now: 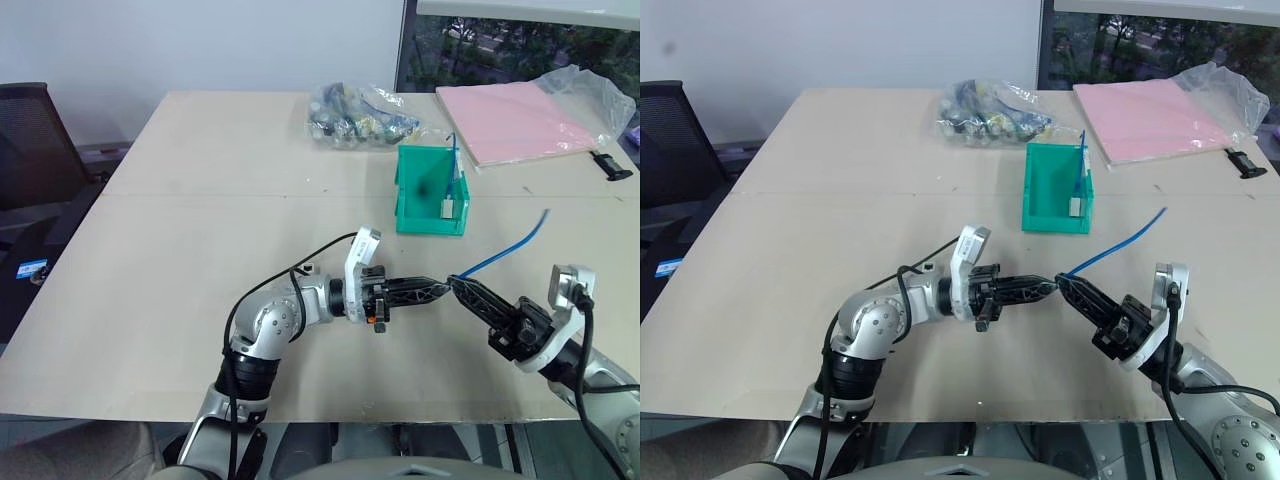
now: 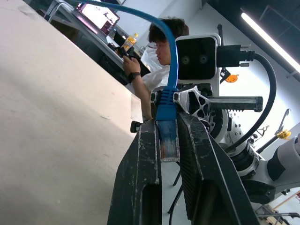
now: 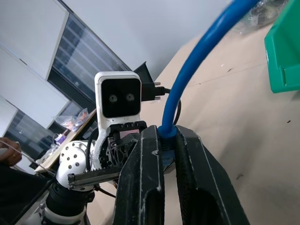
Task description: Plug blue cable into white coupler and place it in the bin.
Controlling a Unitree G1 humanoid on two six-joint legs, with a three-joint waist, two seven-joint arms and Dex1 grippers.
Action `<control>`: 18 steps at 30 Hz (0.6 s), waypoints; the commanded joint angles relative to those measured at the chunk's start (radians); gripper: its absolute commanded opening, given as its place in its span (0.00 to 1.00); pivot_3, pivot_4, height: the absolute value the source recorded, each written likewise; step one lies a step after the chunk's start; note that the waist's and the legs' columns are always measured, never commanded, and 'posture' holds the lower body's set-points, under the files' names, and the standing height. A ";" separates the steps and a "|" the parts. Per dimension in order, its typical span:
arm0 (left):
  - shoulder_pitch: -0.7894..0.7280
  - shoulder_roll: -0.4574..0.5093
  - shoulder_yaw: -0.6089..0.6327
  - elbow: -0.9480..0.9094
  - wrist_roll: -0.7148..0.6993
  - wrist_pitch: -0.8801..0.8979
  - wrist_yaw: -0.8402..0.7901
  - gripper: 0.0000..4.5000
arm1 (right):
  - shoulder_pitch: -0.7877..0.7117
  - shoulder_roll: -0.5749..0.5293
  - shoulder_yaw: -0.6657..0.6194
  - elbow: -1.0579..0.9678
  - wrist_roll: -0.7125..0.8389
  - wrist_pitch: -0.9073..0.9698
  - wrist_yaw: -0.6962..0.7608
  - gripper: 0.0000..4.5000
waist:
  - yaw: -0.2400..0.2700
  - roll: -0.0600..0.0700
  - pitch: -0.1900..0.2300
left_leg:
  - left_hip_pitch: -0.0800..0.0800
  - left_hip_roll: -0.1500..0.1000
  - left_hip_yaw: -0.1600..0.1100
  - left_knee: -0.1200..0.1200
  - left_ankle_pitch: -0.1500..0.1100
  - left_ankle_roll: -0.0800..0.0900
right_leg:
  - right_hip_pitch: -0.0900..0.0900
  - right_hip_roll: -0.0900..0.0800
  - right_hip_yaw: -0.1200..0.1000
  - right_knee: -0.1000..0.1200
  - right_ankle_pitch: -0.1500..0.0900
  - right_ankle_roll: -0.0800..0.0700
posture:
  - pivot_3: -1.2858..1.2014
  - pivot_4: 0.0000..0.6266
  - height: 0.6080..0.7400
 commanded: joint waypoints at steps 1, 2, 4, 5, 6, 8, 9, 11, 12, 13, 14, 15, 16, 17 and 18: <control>0.008 -0.004 -0.021 -0.032 -0.002 -0.013 0.013 0.00 | -0.020 -0.010 0.013 -0.053 0.053 0.009 0.027 0.01 | 0.000 0.000 0.000 | 0.000 0.000 0.000 0.000 0.000 0.000 | 0.000 0.000 0.000 0.000 0.000 0.000 | 0.52 0.24 1.00; 0.010 -0.004 -0.021 -0.032 0.000 -0.017 0.015 0.00 | -0.019 -0.010 0.016 -0.053 0.050 0.010 0.028 0.01 | 0.000 0.000 0.000 | 0.000 0.000 0.000 0.000 0.000 0.000 | 0.000 0.000 0.000 0.000 0.000 0.000 | 0.52 0.24 1.00; 0.012 -0.013 -0.016 -0.026 0.004 -0.033 0.022 0.00 | -0.025 -0.004 0.022 -0.048 0.044 0.007 0.023 0.01 | 0.000 0.000 0.000 | 0.000 0.000 0.000 0.000 0.000 0.000 | 0.000 0.000 0.000 0.000 0.000 0.000 | 0.52 0.24 1.00; 0.012 -0.014 -0.016 -0.026 0.011 -0.046 0.022 0.11 | -0.031 -0.002 0.023 -0.044 0.042 0.006 0.021 0.00 | 0.000 0.000 0.000 | 0.000 0.000 0.000 0.000 0.000 0.000 | 0.000 0.000 0.000 0.000 0.000 0.000 | 0.52 0.24 1.00; 0.015 -0.010 -0.020 -0.031 0.016 -0.057 0.017 0.23 | -0.037 0.003 0.020 -0.039 0.040 0.000 0.014 0.00 | 0.000 0.000 0.000 | 0.000 0.000 0.000 0.000 0.000 0.000 | 0.000 0.000 0.000 0.000 0.000 0.000 | 0.52 0.24 1.00; 0.027 0.000 -0.018 -0.052 0.002 -0.055 0.009 0.37 | -0.045 0.003 0.012 -0.030 0.049 -0.001 0.013 0.00 | -0.001 0.000 0.000 | 0.000 0.000 0.000 0.000 0.000 0.000 | 0.000 0.000 0.000 0.000 0.000 0.000 | 0.52 0.24 1.00; 0.032 0.005 -0.015 -0.060 0.000 -0.059 0.011 0.49 | -0.047 0.001 0.006 -0.026 0.050 -0.001 0.017 0.00 | 0.000 0.000 0.000 | 0.000 0.000 0.000 0.000 0.000 0.000 | 0.000 0.000 0.000 0.000 0.000 0.000 | 0.52 0.24 1.00; 0.056 0.043 -0.011 -0.101 0.008 -0.076 0.000 0.69 | -0.044 -0.006 -0.012 -0.016 0.037 -0.008 0.026 0.00 | -0.001 0.000 0.000 | 0.000 0.000 0.000 0.000 0.000 0.000 | 0.000 0.000 0.000 0.000 0.000 0.000 | 0.52 0.24 1.00; 0.078 0.081 -0.005 -0.142 0.012 -0.085 -0.014 0.75 | -0.042 -0.010 -0.027 -0.005 0.016 -0.017 0.033 0.00 | -0.001 -0.001 0.000 | -0.001 0.000 0.000 0.000 0.000 0.000 | -0.001 0.000 0.000 0.000 0.000 0.000 | 0.52 0.24 1.00; 0.106 0.121 0.010 -0.191 0.015 -0.098 -0.022 0.89 | -0.045 -0.010 -0.044 0.014 -0.002 -0.029 0.036 0.00 | -0.004 -0.001 0.001 | -0.001 0.000 0.000 0.000 0.000 0.000 | -0.001 0.000 0.000 0.000 0.000 0.000 | 0.52 0.24 1.00; 0.128 0.151 0.024 -0.231 0.014 -0.111 -0.024 0.95 | -0.049 -0.010 -0.058 0.030 -0.014 -0.039 0.037 0.00 | -0.005 -0.001 0.001 | -0.001 0.001 -0.001 -0.001 0.000 0.000 | -0.002 0.000 0.002 0.000 0.000 0.000 | 0.52 0.24 1.00; 0.155 0.177 0.050 -0.279 0.005 -0.121 -0.011 0.99 | -0.056 -0.008 -0.068 0.047 -0.029 -0.049 0.038 0.00 | -0.005 -0.001 0.001 | 0.000 0.001 -0.001 -0.001 0.000 0.000 | -0.002 0.000 0.004 0.000 0.000 0.000 | 0.52 0.24 1.00; 0.183 0.192 0.081 -0.324 -0.009 -0.132 0.013 0.99 | -0.065 -0.009 -0.074 0.062 -0.040 -0.054 0.041 0.00 | -0.005 0.000 0.001 | 0.000 0.001 -0.001 -0.002 0.000 0.000 | -0.002 0.001 0.006 0.000 0.000 0.000 | 0.52 0.24 1.00; 0.212 0.202 0.112 -0.368 -0.017 -0.148 0.042 0.99 | -0.074 -0.009 -0.080 0.075 -0.049 -0.057 0.046 0.00 | -0.002 0.000 0.002 | 0.000 0.001 -0.001 -0.003 0.000 0.000 | -0.002 0.000 0.006 0.000 0.000 0.000 | 0.52 0.24 1.00; 0.248 0.201 0.152 -0.419 -0.011 -0.175 0.090 0.99 | -0.084 -0.011 -0.087 0.092 -0.056 -0.059 0.051 0.00 | -0.001 0.000 0.002 | 0.000 0.001 0.000 -0.002 0.000 0.000 | -0.002 0.000 0.007 0.000 0.000 0.000 | 0.52 0.24 1.00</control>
